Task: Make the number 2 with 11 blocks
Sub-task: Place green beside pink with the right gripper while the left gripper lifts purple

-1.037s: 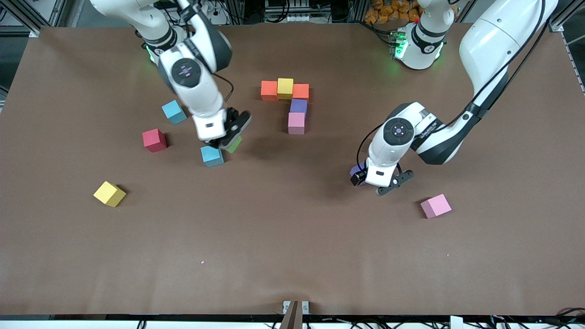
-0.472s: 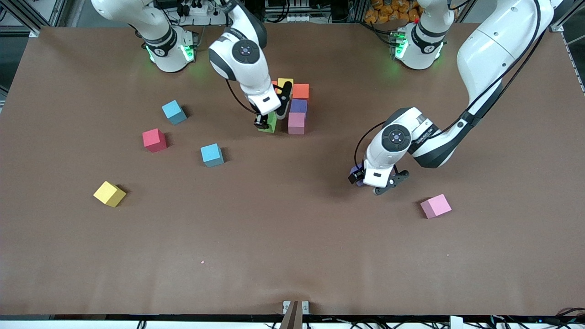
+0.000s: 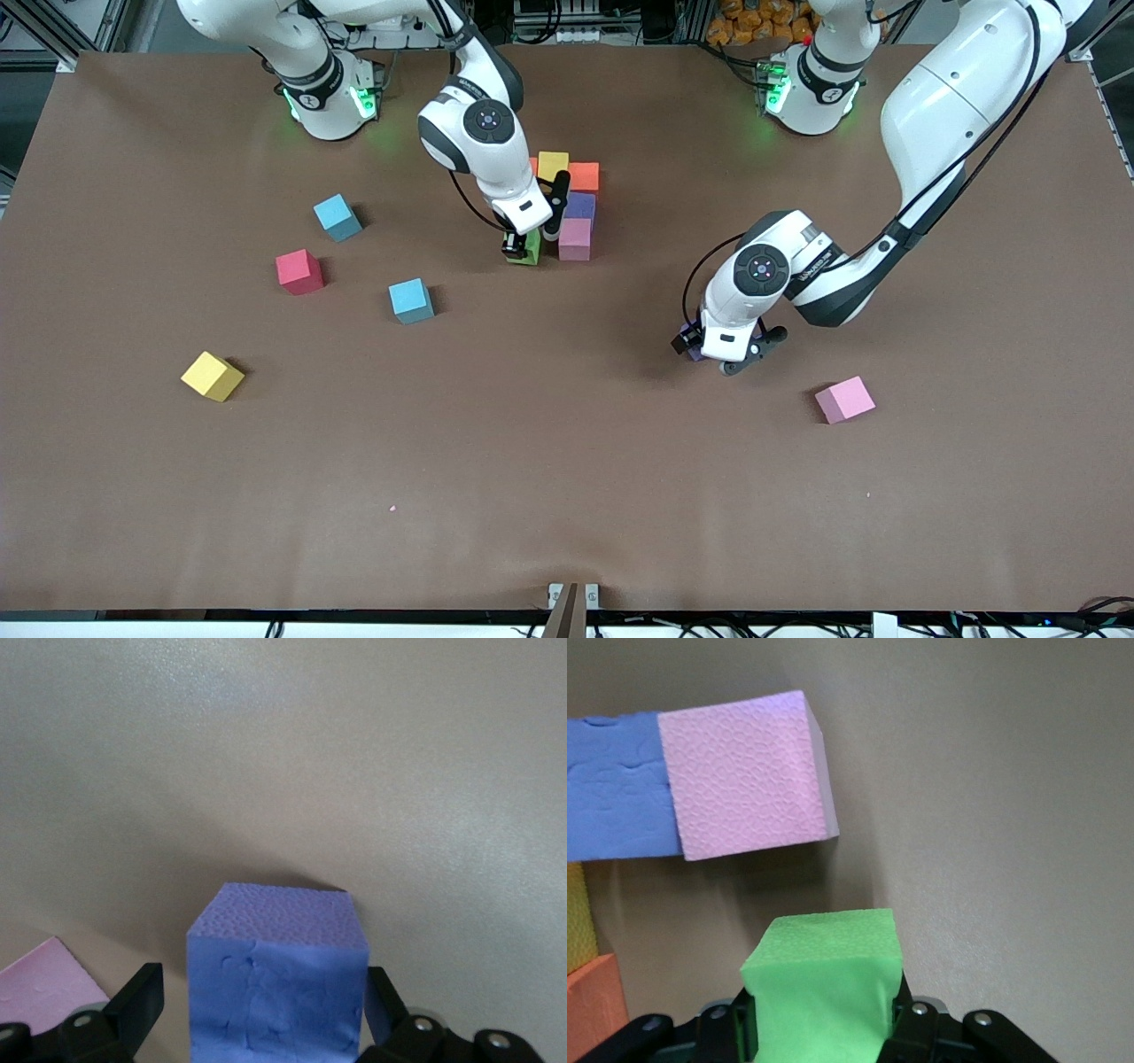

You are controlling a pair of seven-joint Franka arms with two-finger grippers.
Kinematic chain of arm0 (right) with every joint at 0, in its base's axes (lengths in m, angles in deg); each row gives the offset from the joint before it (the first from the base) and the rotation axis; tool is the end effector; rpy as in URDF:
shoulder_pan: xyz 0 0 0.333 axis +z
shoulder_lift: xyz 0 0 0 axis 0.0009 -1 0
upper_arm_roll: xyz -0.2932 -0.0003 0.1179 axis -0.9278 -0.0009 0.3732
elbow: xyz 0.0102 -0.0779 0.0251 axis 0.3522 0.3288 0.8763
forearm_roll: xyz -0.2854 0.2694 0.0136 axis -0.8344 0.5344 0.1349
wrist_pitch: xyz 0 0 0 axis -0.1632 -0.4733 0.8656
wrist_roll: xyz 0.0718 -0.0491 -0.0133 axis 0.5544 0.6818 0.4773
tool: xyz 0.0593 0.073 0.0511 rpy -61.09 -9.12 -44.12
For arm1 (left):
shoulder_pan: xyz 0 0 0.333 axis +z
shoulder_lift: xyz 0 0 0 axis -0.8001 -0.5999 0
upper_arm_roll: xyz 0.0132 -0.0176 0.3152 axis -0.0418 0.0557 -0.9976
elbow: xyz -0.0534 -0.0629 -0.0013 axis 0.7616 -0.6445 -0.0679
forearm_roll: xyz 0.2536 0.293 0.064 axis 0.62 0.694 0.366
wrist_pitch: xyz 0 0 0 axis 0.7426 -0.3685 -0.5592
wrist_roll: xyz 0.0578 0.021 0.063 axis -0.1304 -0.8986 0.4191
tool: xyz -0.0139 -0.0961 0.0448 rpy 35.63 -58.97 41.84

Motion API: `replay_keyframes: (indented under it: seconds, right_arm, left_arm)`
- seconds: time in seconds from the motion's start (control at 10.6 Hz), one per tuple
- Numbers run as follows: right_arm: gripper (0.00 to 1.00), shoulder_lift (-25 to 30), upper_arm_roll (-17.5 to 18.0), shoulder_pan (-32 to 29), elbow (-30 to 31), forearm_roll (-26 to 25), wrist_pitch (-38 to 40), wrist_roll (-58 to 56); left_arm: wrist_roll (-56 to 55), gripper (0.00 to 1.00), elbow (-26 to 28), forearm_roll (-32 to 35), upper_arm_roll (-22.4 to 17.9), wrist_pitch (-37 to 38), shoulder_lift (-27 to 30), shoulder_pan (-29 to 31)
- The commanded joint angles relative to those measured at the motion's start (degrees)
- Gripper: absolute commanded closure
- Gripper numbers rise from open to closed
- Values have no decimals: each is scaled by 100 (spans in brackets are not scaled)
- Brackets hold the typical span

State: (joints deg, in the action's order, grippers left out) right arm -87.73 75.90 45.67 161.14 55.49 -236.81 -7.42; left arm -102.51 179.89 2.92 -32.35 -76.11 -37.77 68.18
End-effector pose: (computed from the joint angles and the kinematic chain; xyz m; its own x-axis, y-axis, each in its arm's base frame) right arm 0.3523 0.4331 0.2271 0.1834 0.9819 0.0472 0.9829 -0.1839 0.0071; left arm 0.5420 -0.2796 0.1932 0.8214 0.5654 -0.0744 0.5648 -0.8246 -0.0313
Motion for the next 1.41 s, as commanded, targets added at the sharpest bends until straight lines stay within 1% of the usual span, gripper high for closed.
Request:
replay_keyframes:
  seconds: [0.0, 0.09, 0.19, 0.28, 0.38, 0.57, 0.75, 1.04, 1.32]
  right_arm:
    - [68, -22, -50, 209, -41, -83, -14, 20]
    - [68, -57, -59, 235, -42, -83, -49, 20]
    - [68, -75, -59, 270, -42, -83, -58, 20]
    - [68, -93, -59, 279, -42, -83, -66, 29]
    - [68, -101, -59, 288, -42, -75, -101, 37]
    - [68, -242, -59, 315, -77, -31, -250, 81]
    - [68, -312, -94, 419, -129, -31, -339, 90]
    - [67, -461, -103, 429, -173, -13, -532, 90]
    - [67, -471, -182, 569, -209, -13, -532, 108]
  left_arm:
    - [-213, 0, 22, -121, 13, -40, 2, -1]
    - [-223, 20, 22, -121, 13, -40, -16, -1]
    - [-223, 57, 22, -121, -22, -40, -16, -1]
    - [-232, 74, 22, -121, -22, -40, -7, -1]
    - [-249, 77, 4, -130, -22, -22, 19, 16]
    - [-607, 76, -118, -130, -13, -14, 63, 60]
    - [-723, 76, -145, -139, -5, 4, 142, 78]
    - [-1241, 76, -189, -139, 22, 4, 169, 86]
    - [-1637, 76, -251, -139, 22, 4, 169, 60]
